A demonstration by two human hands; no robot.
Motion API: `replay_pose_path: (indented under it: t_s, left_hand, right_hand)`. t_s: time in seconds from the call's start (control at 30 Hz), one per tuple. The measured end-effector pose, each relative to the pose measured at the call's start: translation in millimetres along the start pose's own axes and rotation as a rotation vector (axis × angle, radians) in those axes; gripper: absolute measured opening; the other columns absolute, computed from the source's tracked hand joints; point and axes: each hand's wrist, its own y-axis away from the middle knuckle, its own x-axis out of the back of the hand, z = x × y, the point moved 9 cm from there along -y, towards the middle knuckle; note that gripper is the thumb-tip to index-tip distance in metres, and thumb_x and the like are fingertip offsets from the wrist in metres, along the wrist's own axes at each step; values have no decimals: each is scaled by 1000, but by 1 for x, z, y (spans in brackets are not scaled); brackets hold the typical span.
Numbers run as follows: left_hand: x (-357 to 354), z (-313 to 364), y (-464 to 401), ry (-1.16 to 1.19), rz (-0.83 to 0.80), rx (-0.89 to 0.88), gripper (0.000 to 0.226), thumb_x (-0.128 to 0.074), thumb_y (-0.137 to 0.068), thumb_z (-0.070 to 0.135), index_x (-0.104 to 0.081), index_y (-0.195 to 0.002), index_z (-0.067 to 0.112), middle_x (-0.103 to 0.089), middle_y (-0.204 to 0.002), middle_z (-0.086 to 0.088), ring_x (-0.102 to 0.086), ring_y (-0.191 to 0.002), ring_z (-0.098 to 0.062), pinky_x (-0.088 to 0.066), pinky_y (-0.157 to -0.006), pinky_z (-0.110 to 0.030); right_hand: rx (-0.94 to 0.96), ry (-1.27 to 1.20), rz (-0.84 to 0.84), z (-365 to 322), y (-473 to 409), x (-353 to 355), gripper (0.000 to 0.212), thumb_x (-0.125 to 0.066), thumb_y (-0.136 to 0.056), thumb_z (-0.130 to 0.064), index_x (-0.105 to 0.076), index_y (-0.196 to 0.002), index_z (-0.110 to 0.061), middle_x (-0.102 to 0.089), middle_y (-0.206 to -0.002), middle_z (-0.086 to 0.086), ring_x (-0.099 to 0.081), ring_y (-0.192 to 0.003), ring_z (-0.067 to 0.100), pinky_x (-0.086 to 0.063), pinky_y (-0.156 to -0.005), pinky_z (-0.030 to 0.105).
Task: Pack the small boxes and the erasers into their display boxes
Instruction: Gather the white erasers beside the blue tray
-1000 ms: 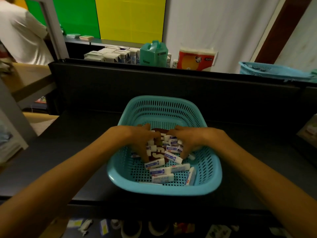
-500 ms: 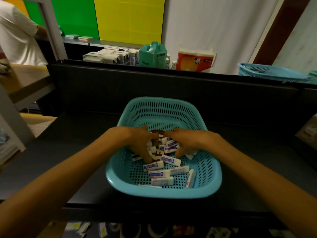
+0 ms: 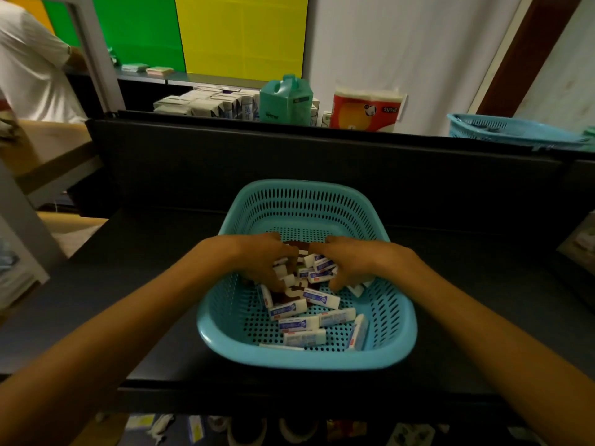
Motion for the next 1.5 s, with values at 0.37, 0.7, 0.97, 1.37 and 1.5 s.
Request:
replay_pose_path:
  t_s: [0.37, 0.7, 0.97, 1.37, 1.5]
  left_hand:
    - [0, 2, 14, 13, -252, 29, 58, -70, -77, 44, -39, -125, 51, -31, -118, 7, -36, -112, -18, -39, -97, -42]
    - [-5, 6, 10, -55, -79, 23, 68, -77, -70, 34, -40, -126, 45, -33, -126, 5, -38, -113, -20, -43, -96, -41]
    - [-3, 1, 5, -45, -46, 57, 75, -80, -67, 32, -38, -129, 39, -33, -109, 9, -40, -103, -15, -43, -91, -35]
    - [1, 1, 5, -23, 0, -3, 56, -82, -64, 19, -41, -94, 43, -40, -113, 8, -43, -103, -16, -43, -80, -29]
    - [4, 1, 4, 2, 26, -18, 50, -82, -63, 19, -49, -96, 39, -41, -107, 11, -45, -101, -15, -45, -80, -29]
  right_hand:
    - [14, -27, 2, -1, 0, 1, 83, -72, -81, -28, -20, -146, -36, -45, -132, 2, -48, -116, 22, -44, -90, 34]
    - [14, -27, 6, 0, -1, 1, 76, -73, -79, -31, -29, -141, -35, -48, -127, 1, -50, -110, 21, -46, -90, 37]
    - [10, -58, 9, -1, 2, 2, 75, -74, -79, -30, -31, -140, -35, -49, -125, -1, -51, -112, 21, -45, -87, 33]
    - [-7, -62, 4, -1, 3, 3, 76, -75, -78, -25, -32, -140, -35, -52, -125, -1, -54, -107, 20, -49, -88, 36]
    - [-3, -61, 10, -1, 2, 3, 72, -75, -77, -29, -35, -136, -36, -51, -125, -1, -53, -108, 20, -49, -89, 38]
